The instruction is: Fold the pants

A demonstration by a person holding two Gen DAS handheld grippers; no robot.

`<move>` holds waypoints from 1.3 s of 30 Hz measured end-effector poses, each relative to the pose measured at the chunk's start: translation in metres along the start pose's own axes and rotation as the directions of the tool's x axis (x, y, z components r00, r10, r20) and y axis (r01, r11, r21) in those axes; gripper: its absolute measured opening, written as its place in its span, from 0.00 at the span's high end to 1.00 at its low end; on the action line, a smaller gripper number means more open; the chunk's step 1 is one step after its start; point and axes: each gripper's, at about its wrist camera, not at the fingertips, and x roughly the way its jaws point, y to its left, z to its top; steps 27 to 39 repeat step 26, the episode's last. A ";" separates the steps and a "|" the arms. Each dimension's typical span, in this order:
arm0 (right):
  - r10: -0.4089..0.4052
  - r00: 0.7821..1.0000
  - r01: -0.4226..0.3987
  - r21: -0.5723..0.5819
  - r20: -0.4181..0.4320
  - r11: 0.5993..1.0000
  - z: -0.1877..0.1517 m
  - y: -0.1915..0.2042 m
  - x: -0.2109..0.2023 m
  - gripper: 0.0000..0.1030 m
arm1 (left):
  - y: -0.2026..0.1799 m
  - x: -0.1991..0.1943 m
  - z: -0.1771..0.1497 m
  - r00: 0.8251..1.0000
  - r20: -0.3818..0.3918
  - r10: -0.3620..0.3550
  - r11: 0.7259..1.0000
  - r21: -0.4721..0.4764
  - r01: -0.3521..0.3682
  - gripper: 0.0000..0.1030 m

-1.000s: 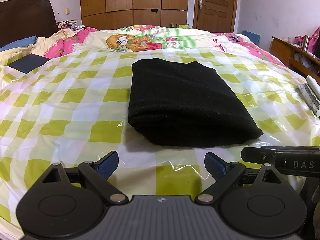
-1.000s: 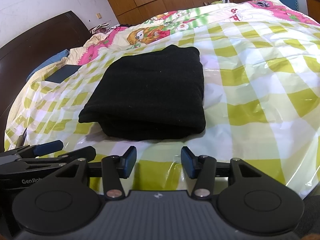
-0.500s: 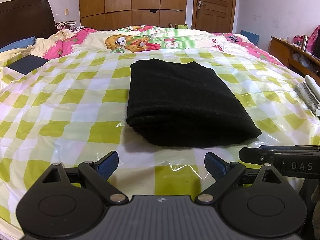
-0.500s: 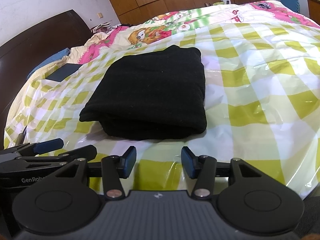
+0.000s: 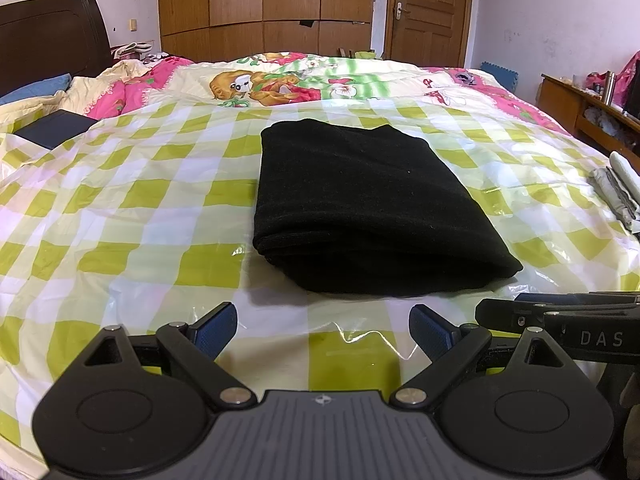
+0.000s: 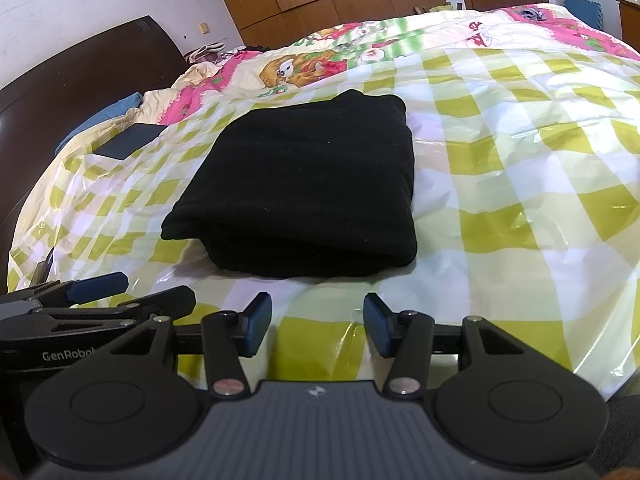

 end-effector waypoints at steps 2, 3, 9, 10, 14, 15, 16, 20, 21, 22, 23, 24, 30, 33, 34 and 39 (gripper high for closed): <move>0.001 1.000 -0.001 -0.006 0.000 1.000 0.000 0.000 0.000 0.49 | 0.001 -0.001 0.000 1.000 0.003 -0.001 1.000 -0.003 0.001 0.00; 0.000 1.000 0.000 -0.009 0.000 1.000 0.000 0.001 0.000 0.49 | 0.001 -0.001 0.000 1.000 0.006 -0.002 1.000 -0.004 0.002 0.00; 0.002 1.000 -0.002 -0.021 -0.001 1.000 0.000 0.000 0.000 0.49 | 0.001 -0.003 0.000 1.000 0.017 0.001 1.000 -0.005 -0.001 0.00; 0.003 1.000 -0.003 -0.023 -0.001 1.000 0.000 0.001 0.000 0.49 | 0.002 -0.004 0.001 1.000 0.019 0.001 1.000 -0.006 -0.001 0.00; 0.004 1.000 -0.005 -0.032 -0.003 0.999 0.000 0.002 0.000 0.47 | 0.002 -0.004 0.001 1.000 0.022 0.002 1.000 -0.010 -0.002 0.00; 0.005 1.000 -0.005 -0.034 -0.003 0.999 0.000 0.002 0.000 0.47 | 0.002 -0.005 0.001 1.000 0.024 0.003 1.000 -0.010 -0.003 0.00; 0.005 1.000 -0.005 -0.036 -0.004 0.999 0.000 0.002 0.000 0.46 | 0.003 -0.005 0.001 1.000 0.025 0.003 1.000 -0.010 -0.003 0.00; 0.004 1.000 -0.004 -0.039 -0.006 0.999 0.000 0.002 0.000 0.46 | 0.003 -0.005 0.001 1.000 0.028 0.002 1.000 -0.014 -0.001 0.00; 0.003 1.000 -0.003 -0.040 -0.006 0.999 -0.001 0.002 0.000 0.46 | 0.003 -0.005 0.001 1.000 0.030 0.001 1.000 -0.016 -0.001 0.00; 0.002 1.000 -0.002 -0.040 -0.006 0.999 0.000 0.002 0.001 0.46 | 0.004 -0.006 0.001 1.000 0.031 0.001 1.000 -0.018 0.000 0.00; 0.001 1.000 -0.002 -0.040 -0.007 0.999 0.000 0.002 0.001 0.46 | 0.004 -0.006 0.001 1.000 0.031 0.000 1.000 -0.019 0.000 0.00; 0.001 1.000 -0.001 -0.040 -0.007 0.999 0.000 0.002 0.002 0.46 | 0.004 -0.006 0.001 1.000 0.031 0.000 1.000 -0.021 0.001 0.00; 0.002 1.000 -0.003 -0.040 -0.007 0.999 0.000 0.002 0.001 0.46 | 0.004 -0.006 0.001 0.999 0.032 -0.001 1.000 -0.022 0.001 0.00; 0.002 1.000 -0.003 -0.040 -0.007 0.999 0.000 0.002 0.001 0.46 | 0.004 -0.006 0.001 0.999 0.032 -0.001 1.000 -0.022 0.001 0.00; 0.002 1.000 -0.003 -0.040 -0.007 0.999 0.000 0.002 0.001 0.46 | 0.004 -0.006 0.001 0.999 0.032 -0.001 1.000 -0.022 0.001 0.00; 0.002 1.000 -0.003 -0.040 -0.007 0.999 0.000 0.002 0.001 0.46 | 0.004 -0.006 0.001 0.999 0.032 -0.001 1.000 -0.022 0.001 0.00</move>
